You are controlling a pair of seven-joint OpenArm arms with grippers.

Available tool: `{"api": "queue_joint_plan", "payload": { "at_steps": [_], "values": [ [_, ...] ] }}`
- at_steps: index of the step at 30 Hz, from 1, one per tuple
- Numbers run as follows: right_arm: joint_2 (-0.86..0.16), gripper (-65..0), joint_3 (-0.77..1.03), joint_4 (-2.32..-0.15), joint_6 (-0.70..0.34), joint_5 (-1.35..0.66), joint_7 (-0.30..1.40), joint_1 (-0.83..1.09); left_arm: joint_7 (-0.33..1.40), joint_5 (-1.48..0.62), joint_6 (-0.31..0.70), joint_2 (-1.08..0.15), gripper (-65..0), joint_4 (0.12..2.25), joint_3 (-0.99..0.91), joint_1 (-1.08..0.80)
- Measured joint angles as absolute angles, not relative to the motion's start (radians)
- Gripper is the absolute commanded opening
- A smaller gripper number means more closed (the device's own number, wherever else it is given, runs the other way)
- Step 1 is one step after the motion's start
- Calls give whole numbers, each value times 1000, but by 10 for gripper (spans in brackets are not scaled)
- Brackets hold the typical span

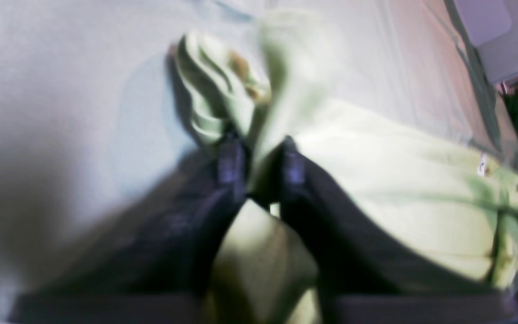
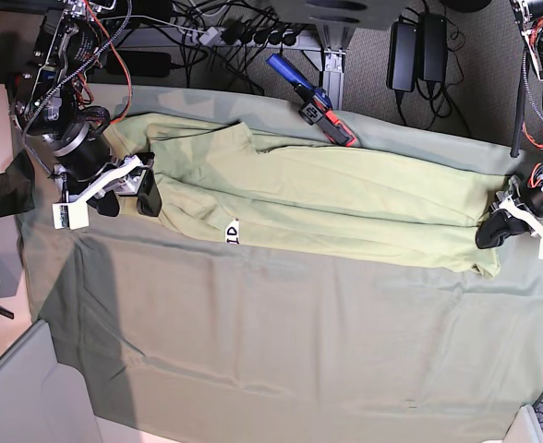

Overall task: Fold the T-shirt properly
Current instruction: 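Grasp the hem end of the folded shirt with the left gripper, then fold the hem end over toward the right gripper with the left gripper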

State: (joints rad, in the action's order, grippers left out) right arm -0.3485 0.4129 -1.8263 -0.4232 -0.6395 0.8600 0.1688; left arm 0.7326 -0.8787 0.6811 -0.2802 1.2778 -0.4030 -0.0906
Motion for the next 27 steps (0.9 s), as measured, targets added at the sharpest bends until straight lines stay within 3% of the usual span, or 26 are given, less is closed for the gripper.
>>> {"api": "queue_joint_plan", "payload": {
  "at_steps": [9,21,27],
  "values": [
    [-349,-205,413,-1826,-423,-639,861,169,831,-941,682,-288,-650,1305,-403,-92],
    [-349,-205,413,-1826,-423,-640,861,169,894,-939,682,-307,-650,1589,-396,-114],
    [-348,-205,413,-1826,-423,-640,861,169,896,-874,682,-283,-650,1684,-269,-115]
  ]
}}
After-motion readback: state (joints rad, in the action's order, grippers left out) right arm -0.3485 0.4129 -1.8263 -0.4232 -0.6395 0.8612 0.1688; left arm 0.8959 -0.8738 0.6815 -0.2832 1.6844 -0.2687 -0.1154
